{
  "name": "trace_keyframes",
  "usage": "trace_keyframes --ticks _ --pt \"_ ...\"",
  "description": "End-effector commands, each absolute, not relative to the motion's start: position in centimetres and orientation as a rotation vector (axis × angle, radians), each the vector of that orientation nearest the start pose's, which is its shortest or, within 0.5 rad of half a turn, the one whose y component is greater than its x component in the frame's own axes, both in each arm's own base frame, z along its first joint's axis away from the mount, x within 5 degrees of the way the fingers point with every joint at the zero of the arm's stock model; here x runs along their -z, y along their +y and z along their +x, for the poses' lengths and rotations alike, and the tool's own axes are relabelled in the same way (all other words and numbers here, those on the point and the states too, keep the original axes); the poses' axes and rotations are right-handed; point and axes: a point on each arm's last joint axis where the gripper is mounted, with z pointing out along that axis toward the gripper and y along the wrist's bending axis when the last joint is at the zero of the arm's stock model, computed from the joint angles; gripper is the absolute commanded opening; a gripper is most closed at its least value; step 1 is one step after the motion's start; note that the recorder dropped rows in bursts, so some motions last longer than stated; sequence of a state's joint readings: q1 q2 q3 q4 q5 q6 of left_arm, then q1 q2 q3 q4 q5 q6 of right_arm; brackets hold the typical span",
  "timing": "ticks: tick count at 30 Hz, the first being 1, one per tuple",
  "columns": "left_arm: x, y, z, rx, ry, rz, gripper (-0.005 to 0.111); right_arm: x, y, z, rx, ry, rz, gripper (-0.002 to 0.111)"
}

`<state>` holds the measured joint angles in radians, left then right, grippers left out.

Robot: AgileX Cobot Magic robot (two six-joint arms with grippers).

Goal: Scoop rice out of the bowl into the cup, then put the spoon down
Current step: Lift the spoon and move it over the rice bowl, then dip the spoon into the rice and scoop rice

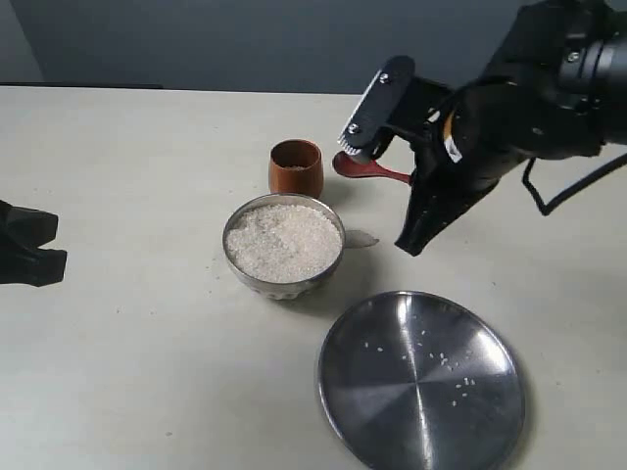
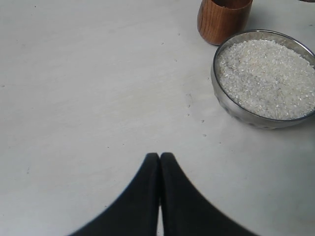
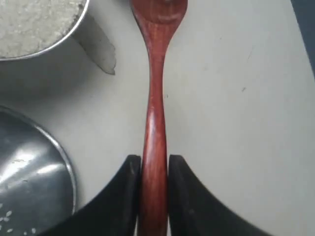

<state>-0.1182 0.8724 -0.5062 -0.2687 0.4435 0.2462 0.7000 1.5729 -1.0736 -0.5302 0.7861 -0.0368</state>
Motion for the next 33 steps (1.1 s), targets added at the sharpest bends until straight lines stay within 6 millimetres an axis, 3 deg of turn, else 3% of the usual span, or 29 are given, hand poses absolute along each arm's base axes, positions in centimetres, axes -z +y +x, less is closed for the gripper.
trace_keyframes --ticks 1,7,11,16,20,23,33 --pt "-25.8 -3.0 16.2 0.193 2.268 0.199 0.0 -25.3 20.1 25.9 0.587 2.219 -1.436 -0.001" --pt "-25.8 -3.0 16.2 0.193 2.268 0.199 0.0 -23.0 24.0 25.4 0.861 2.1 -1.651 -0.001" --pt "-25.8 -3.0 16.2 0.198 2.268 0.195 0.0 -22.8 25.1 25.4 1.005 2.035 -1.688 -0.001" --pt "-25.8 -3.1 16.2 0.202 2.269 0.189 0.0 -22.9 25.1 25.2 1.04 2.031 -1.692 -0.001" --pt "-25.8 -3.1 16.2 0.202 2.269 0.189 0.0 -23.5 24.8 25.6 1.109 2.021 -1.556 -0.001" --pt "-25.8 -3.1 16.2 0.202 2.269 0.189 0.0 -23.5 24.8 25.5 1.1 2.032 -1.551 -0.001" --pt "-25.8 -3.1 16.1 0.203 2.272 0.191 0.0 -23.2 28.0 22.0 1.008 1.909 -1.704 -0.001"
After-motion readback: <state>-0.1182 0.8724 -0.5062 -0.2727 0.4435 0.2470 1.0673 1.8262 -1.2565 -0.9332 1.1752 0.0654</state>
